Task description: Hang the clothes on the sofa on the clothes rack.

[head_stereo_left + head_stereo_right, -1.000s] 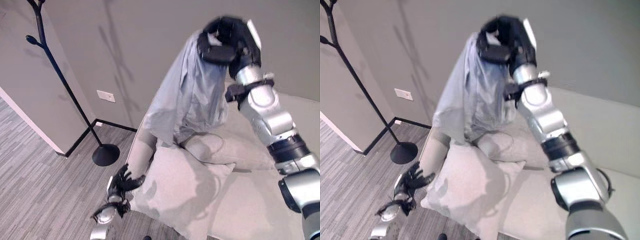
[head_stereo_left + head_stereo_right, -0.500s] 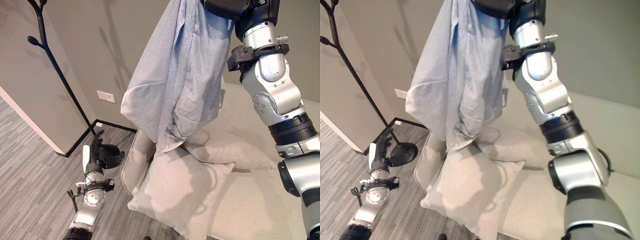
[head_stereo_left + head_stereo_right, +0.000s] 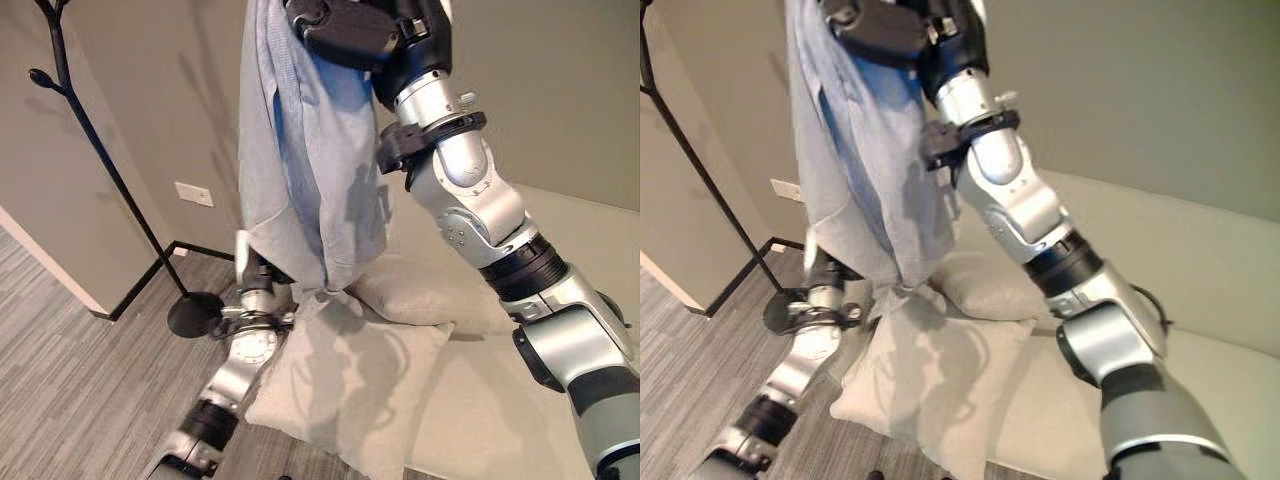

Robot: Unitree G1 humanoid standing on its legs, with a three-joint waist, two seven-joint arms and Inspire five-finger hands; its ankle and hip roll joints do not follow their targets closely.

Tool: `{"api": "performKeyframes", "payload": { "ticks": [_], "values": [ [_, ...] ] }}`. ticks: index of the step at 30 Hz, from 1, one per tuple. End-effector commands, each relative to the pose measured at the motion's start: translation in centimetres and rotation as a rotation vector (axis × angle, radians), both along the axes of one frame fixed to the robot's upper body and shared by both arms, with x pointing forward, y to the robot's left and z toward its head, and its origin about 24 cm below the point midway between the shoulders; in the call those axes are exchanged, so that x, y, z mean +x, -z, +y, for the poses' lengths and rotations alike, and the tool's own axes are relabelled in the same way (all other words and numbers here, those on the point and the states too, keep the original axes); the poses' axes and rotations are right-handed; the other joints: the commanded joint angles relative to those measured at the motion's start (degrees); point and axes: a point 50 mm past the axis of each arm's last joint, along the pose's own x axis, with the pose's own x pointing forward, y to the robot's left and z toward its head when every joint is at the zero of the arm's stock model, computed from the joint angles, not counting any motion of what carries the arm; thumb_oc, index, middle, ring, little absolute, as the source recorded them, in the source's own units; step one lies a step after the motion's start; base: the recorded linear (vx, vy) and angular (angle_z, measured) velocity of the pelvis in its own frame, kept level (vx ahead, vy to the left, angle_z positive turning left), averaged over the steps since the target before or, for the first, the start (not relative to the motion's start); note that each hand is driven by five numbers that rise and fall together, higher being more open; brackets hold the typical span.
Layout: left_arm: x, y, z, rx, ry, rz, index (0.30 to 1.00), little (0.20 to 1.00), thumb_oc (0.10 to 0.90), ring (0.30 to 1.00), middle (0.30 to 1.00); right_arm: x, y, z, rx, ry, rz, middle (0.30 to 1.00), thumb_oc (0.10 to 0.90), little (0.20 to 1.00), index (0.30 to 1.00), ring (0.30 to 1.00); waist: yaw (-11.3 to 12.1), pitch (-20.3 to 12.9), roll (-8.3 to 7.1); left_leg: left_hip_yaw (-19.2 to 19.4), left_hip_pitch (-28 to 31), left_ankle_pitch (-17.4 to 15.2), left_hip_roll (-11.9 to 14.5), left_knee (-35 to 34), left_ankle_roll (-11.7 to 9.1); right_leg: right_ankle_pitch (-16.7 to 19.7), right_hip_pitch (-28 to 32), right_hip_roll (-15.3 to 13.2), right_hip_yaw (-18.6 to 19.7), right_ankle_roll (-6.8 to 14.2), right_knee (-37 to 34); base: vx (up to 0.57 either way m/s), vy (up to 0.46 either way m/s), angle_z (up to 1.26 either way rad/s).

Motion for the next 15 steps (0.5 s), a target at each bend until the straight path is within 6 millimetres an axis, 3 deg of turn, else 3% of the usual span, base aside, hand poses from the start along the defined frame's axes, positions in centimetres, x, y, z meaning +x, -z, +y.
{"api": "performKeyframes", "payload": {
  "ticks": [1, 6, 7, 8, 9, 15],
  "values": [
    [1.0, -2.4, -3.8, -0.202, 0.228, -0.073, 0.900, 0.900, 0.800, 0.900, 0.900, -4.6, -9.1, 1.4, 0.204, -0.120, -0.307, 0.300, 0.400, 0.300, 0.300, 0.300, -0.9, -7.5, -2.47, 4.0, 1.2, -6.4, 1.1, 0.1, -1.3, -2.6, 1.2, -3.4, 2.5, 3.9, 0.3, 0.00, -0.007, -0.10],
    [0.6, -0.2, -6.1, -0.350, 0.331, 0.087, 0.900, 0.900, 0.800, 0.900, 0.900, -5.6, -10.1, 2.6, 0.238, -0.168, -0.320, 0.300, 0.400, 0.300, 0.300, 0.300, -2.7, -7.2, -2.20, 5.3, 1.4, -6.8, 1.2, 0.1, -1.1, -2.3, 0.7, -3.3, 4.2, 4.0, 0.3, 0.01, 0.002, -0.20],
    [0.5, 0.1, -6.2, -0.381, 0.331, 0.108, 0.764, 0.764, 0.709, 0.764, 0.764, -5.8, -10.1, 2.8, 0.242, -0.173, -0.322, 0.300, 0.400, 0.300, 0.300, 0.300, -3.0, -7.3, -2.12, 5.5, 1.5, -6.9, 1.2, 0.1, -1.1, -2.3, 0.7, -3.2, 4.5, 3.9, 0.3, 0.01, 0.002, -0.11],
    [0.5, 0.1, -6.2, -0.381, 0.331, 0.108, 0.566, 0.566, 0.577, 0.566, 0.566, -5.8, -10.1, 2.8, 0.242, -0.174, -0.322, 0.300, 0.400, 0.300, 0.300, 0.300, -3.0, -7.3, -2.11, 5.6, 1.5, -6.9, 1.2, 0.1, -1.1, -2.3, 0.7, -3.2, 4.5, 3.9, 0.3, 0.01, 0.001, -0.05],
    [0.5, 0.1, -6.2, -0.395, 0.332, 0.114, 0.300, 0.300, 0.400, 0.300, 0.300, -5.7, -10.0, 2.8, 0.242, -0.174, -0.318, 0.300, 0.400, 0.300, 0.300, 0.300, -3.1, -7.3, -2.06, 5.7, 1.6, -6.9, 1.3, 0.1, -1.1, -2.3, 0.7, -3.2, 4.6, 3.9, 0.3, 0.01, 0.002, -0.12],
    [0.9, 0.4, -4.6, -0.477, 0.243, 0.132, 0.300, 0.300, 0.400, 0.300, 0.300, -5.7, -10.0, 1.8, 0.266, -0.158, -0.327, 0.300, 0.400, 0.300, 0.300, 0.300, -3.7, -7.2, -1.76, 6.2, 2.0, -7.2, 1.4, 0.1, -1.1, -2.3, 0.8, -3.0, 5.3, 3.9, 0.3, 0.01, -0.007, -0.12]
  ]
}}
